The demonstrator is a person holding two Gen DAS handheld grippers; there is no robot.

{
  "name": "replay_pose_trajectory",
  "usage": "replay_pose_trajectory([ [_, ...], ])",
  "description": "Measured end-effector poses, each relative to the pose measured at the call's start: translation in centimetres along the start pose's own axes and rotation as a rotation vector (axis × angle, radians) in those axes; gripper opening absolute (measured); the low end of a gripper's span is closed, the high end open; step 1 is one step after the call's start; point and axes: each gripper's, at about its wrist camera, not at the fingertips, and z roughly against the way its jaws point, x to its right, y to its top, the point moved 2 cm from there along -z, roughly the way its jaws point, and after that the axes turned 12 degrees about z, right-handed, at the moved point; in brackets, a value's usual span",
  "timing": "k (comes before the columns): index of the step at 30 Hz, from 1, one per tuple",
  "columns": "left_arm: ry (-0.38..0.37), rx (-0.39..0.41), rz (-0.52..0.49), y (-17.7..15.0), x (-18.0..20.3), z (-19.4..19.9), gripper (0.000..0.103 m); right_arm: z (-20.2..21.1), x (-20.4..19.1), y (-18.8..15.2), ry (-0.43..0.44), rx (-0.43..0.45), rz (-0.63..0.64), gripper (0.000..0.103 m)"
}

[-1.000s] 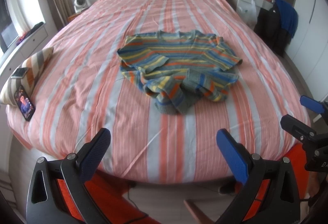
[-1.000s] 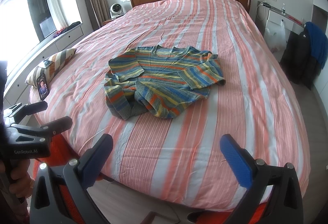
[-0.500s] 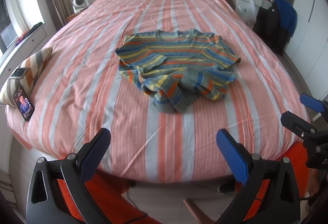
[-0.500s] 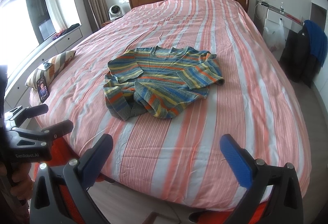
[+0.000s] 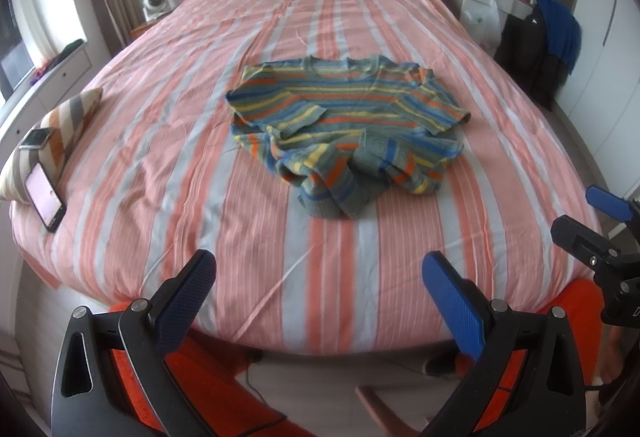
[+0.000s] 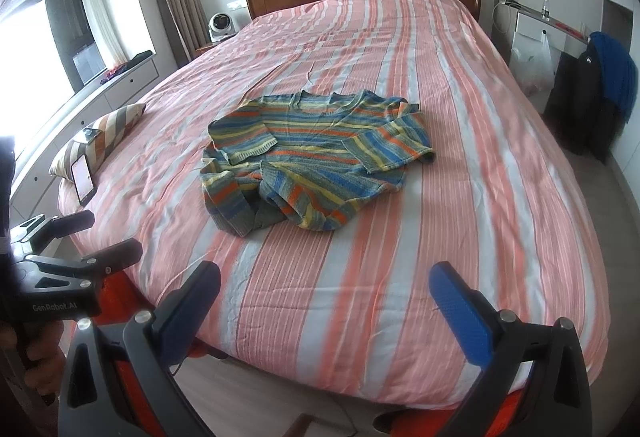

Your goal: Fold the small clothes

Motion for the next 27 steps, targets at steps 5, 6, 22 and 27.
replay_pose_trajectory([
  [5, -0.002, -0.002, 0.002, -0.1, 0.0, 0.0, 0.103, 0.3, 0.0, 0.2, 0.01, 0.005, -0.007, 0.103],
  [6, -0.007, -0.004, 0.011, -0.1, -0.2, 0.0, 0.103, 0.4, -0.1, 0.2, 0.007, 0.007, -0.007, 0.103],
  [22, -0.154, -0.096, 0.1, 1.9, -3.0, -8.6, 0.102, -2.0, 2.5, -0.2, -0.002, 0.048, -0.056, 0.103],
  [27, -0.133, -0.1, 0.003, 3.8, -0.6, -14.7, 0.094, -9.4, 0.7, 1.0, 0.115, 0.023, 0.137, 0.102],
])
